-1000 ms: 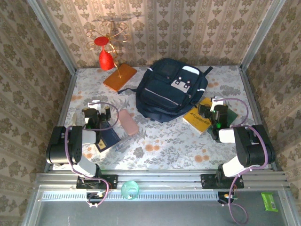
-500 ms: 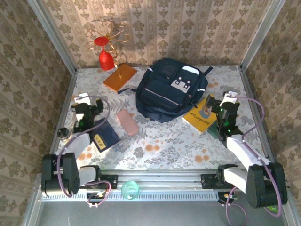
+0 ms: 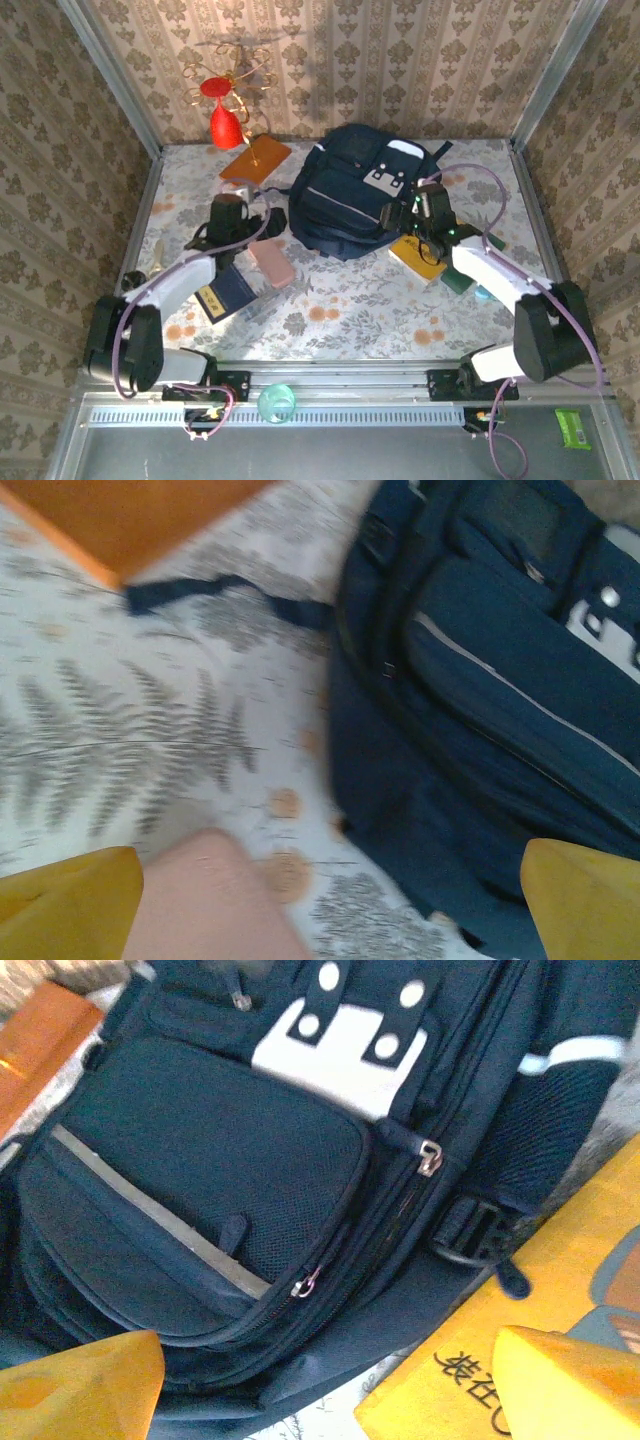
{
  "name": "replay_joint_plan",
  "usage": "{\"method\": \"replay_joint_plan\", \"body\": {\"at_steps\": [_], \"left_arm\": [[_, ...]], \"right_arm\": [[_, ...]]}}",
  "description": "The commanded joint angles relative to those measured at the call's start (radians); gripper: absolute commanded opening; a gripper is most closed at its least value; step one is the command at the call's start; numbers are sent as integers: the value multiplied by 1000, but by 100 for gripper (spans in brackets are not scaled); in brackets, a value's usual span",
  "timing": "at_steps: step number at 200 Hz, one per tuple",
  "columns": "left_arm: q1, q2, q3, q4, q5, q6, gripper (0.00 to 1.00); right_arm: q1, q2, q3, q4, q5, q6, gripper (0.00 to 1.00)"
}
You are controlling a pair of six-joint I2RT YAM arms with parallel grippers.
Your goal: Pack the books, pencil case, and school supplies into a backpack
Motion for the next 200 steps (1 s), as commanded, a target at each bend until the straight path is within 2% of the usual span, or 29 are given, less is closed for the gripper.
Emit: {"method": "replay_joint_plan", "body": {"at_steps": [1,18,39,62,70,88,111,143,162,173,188,200], "left_arm": [[-22,109,126,-132,102,-34,99],[-46,179,192,-153,159,-51,100],[-83,243,237,-138,162,-75,100],[-84,322,285,-149,175,-104,100],[-115,337,290,-146,178,-114,100],[-124,360,279,-111,191,-137,97],[-127,386,278,-87,196,-149,92],[-127,424,290,-84,198,-147,83],[-128,438,282,-53,218,-153,74],[-126,439,277,-41,225,-151,67],[-123,433,266,-27,229,-146,57],[-116,426,260,-19,242,-140,49]], "right_arm": [[-10,55,72,-139,2,-5,86],[-35,90,100,-165,9,-41,86],[-91,151,137,-182,-73,-36,84],[-157,222,185,-172,-120,-13,84],[-184,248,208,-165,-154,-3,84],[-218,316,267,-159,-193,14,84],[-237,413,350,-180,-182,22,83],[-273,484,371,-153,-211,48,81],[-278,508,371,-103,-321,56,74],[-278,520,379,-93,-380,55,67],[-280,515,375,-86,-402,56,60],[-283,497,362,-82,-406,51,46]]}}
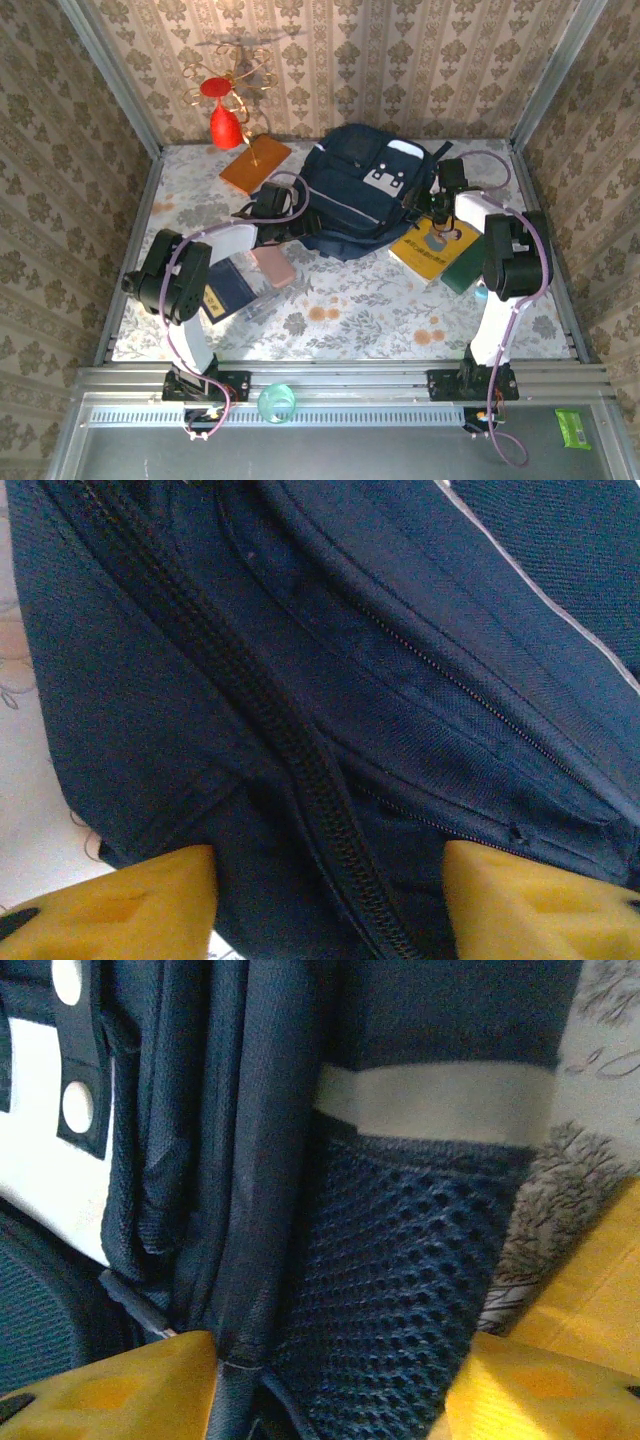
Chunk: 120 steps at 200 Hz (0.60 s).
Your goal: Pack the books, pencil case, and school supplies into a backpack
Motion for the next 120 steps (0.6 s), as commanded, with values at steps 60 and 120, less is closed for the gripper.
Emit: {"method": "replay_joint_plan", "body": {"at_steps": [60,120], "left_arm": [[89,-43,-19,51,157,41,11],[169,-43,43,14,205,92,0]], "right_arm": [[-27,-229,-170,184,-234,85,13],[59,-445,-293,233,-309,192,9]]}}
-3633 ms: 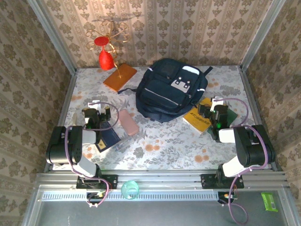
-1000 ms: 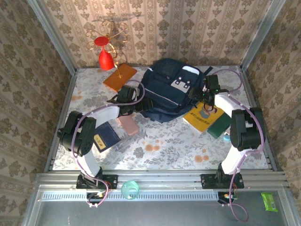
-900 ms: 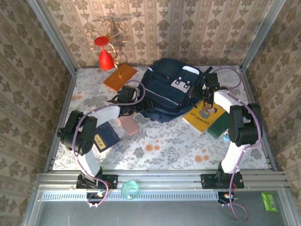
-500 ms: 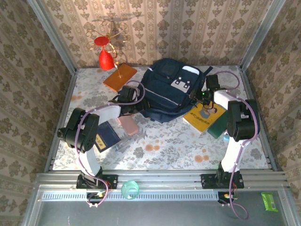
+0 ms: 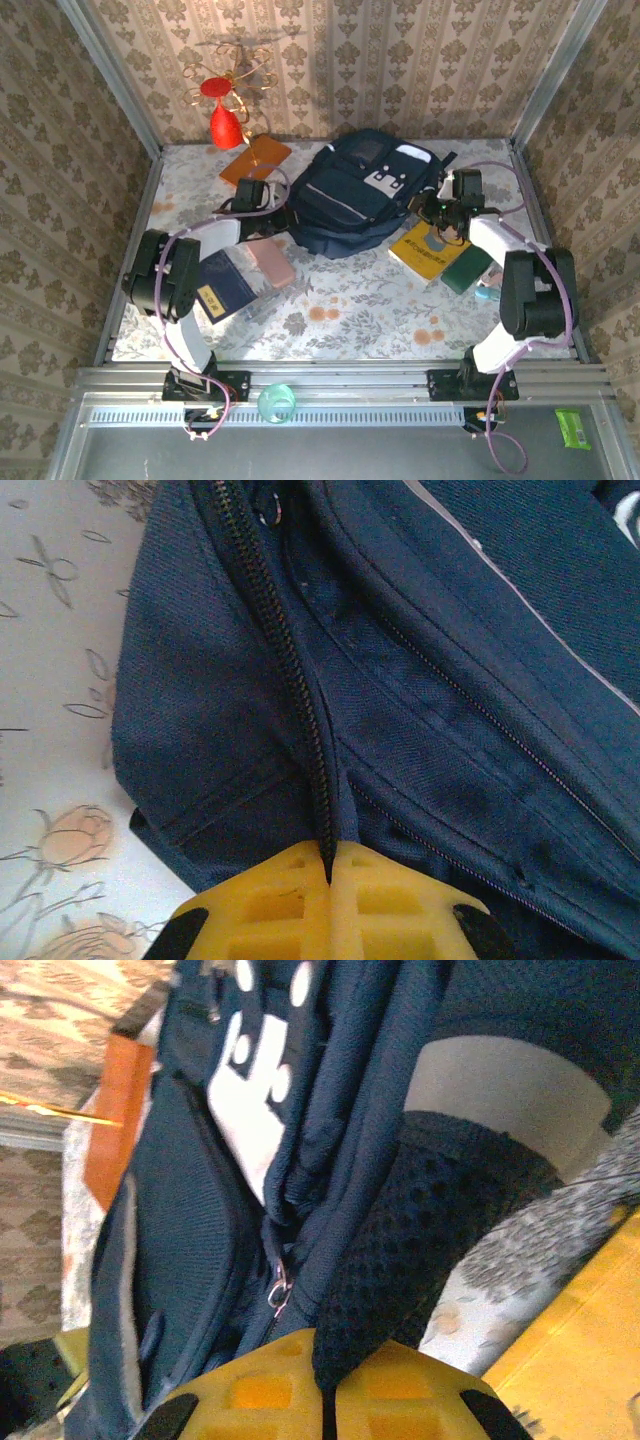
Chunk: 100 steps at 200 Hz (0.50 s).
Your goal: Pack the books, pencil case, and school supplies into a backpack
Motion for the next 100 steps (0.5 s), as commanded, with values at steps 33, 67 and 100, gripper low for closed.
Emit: {"method": "replay_joint_plan", "body": {"at_steps": [33,67,100], "left_arm": [[77,13,140,-63,25,84,0],[111,96,219,-73,24,86,4],[126,176,289,-73,44,83,0]], "right_arm": [[172,-249,-61,31,19,91,9],[279,-337,-177,130,190,223,9],[372,-270,-183,158,230,242,13]]}}
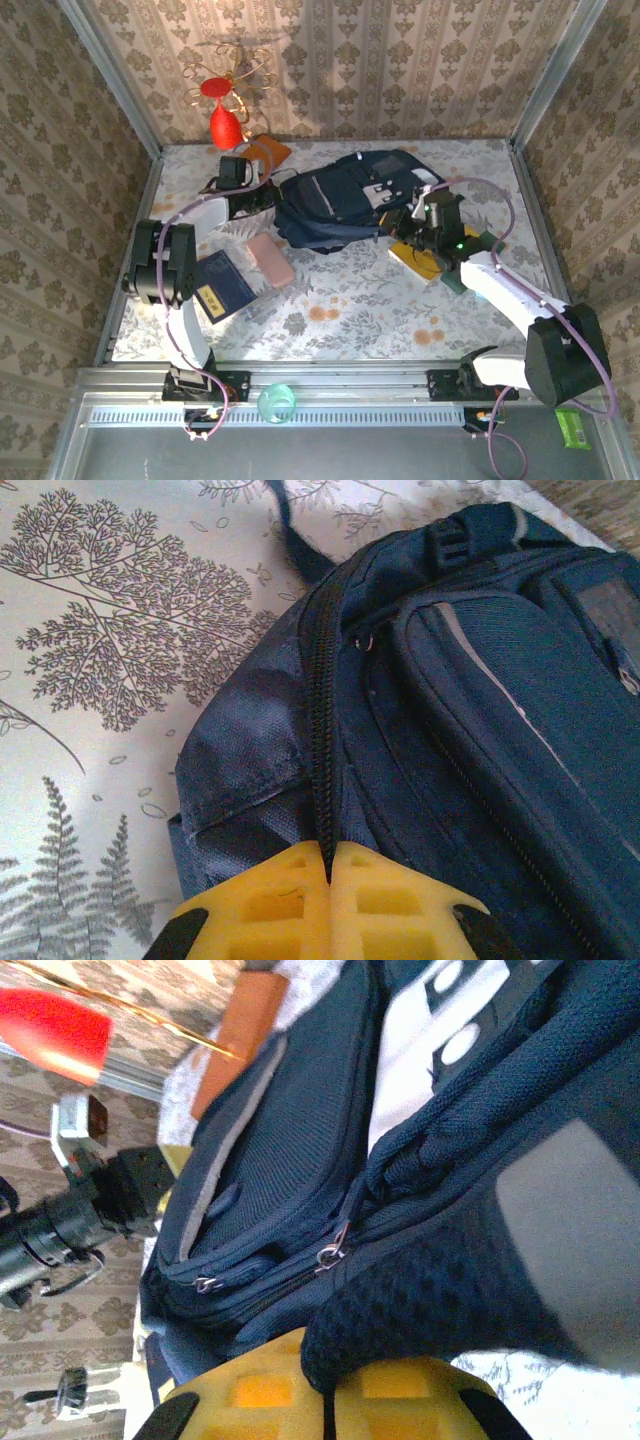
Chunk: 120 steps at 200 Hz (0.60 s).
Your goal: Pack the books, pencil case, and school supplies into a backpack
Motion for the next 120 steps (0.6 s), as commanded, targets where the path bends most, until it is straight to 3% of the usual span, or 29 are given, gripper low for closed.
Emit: {"method": "replay_joint_plan", "body": {"at_steps": [1,25,72,120], "left_arm": [[15,52,61,10,35,20,0],[21,77,85,-2,56,33,0],[25,77,64,-5,73,52,0],[25,77,50,5,79,45,0]], "right_arm": [[57,39,19,82,31,42,13],[62,64,14,19,32,-8,21],[37,17,-4,-209,164,-188,49],[-21,1,-33,-272,247,-176,78]]}}
